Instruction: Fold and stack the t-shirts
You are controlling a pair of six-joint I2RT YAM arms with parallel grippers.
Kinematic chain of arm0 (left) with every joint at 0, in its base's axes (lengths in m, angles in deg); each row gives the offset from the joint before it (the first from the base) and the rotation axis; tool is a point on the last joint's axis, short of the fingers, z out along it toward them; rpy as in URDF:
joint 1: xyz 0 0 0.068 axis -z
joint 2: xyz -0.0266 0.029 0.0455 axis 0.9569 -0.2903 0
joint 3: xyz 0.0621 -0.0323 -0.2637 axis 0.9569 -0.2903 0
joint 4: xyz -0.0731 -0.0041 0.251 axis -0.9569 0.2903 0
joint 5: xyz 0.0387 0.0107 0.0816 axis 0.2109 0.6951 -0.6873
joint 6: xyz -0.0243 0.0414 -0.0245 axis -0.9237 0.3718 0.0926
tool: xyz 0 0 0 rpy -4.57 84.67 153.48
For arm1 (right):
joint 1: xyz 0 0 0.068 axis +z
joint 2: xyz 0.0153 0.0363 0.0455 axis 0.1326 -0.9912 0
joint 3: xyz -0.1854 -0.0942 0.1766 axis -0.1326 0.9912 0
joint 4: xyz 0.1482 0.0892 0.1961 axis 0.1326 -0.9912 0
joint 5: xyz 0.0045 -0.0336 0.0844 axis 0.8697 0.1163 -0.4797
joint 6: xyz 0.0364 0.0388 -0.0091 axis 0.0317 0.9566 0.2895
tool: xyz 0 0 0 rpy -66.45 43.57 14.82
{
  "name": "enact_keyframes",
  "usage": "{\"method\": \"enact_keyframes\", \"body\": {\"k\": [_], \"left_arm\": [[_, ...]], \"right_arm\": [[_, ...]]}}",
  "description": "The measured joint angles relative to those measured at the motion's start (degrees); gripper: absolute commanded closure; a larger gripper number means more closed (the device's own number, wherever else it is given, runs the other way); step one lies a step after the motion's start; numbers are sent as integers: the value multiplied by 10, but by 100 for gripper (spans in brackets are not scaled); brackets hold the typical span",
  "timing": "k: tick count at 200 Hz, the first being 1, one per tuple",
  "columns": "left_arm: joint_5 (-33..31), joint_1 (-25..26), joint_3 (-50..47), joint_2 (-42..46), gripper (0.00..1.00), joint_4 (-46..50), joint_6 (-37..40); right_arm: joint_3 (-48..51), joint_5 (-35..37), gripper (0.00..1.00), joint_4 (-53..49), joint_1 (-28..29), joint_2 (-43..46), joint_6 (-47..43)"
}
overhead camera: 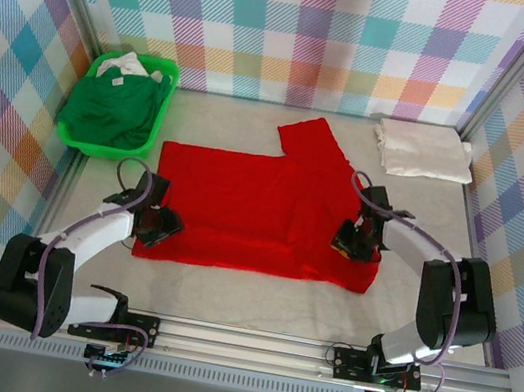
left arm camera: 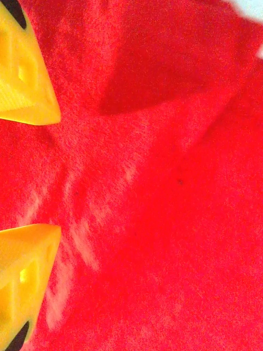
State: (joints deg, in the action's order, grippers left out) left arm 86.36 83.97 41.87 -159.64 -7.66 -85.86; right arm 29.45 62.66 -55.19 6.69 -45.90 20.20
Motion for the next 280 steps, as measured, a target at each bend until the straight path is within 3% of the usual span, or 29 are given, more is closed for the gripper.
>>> {"method": "enact_keyframes", "body": {"k": [37,109,131,157,233,280], "left_arm": [[-23,-1,153,-117,48,-19,31],[-33,-4,373,-404,50,-54,66],[-31,-8,390,-415,50,-68,65],[-26,-12,372,-410,50,-91,59],[3,-6,176,-273,49,-172,17],[14,7,167,-241,47,-114,7]], "right_arm": [[-136,7,73,2,0,-36,-21],[-397,5,80,2,-25,-321,-67],[-416,0,83,5,-40,-370,-64],[-393,-24,84,45,-59,-363,-49],[-184,-36,83,127,-92,-232,-8],[-167,-33,81,114,-96,-212,-6]]}}
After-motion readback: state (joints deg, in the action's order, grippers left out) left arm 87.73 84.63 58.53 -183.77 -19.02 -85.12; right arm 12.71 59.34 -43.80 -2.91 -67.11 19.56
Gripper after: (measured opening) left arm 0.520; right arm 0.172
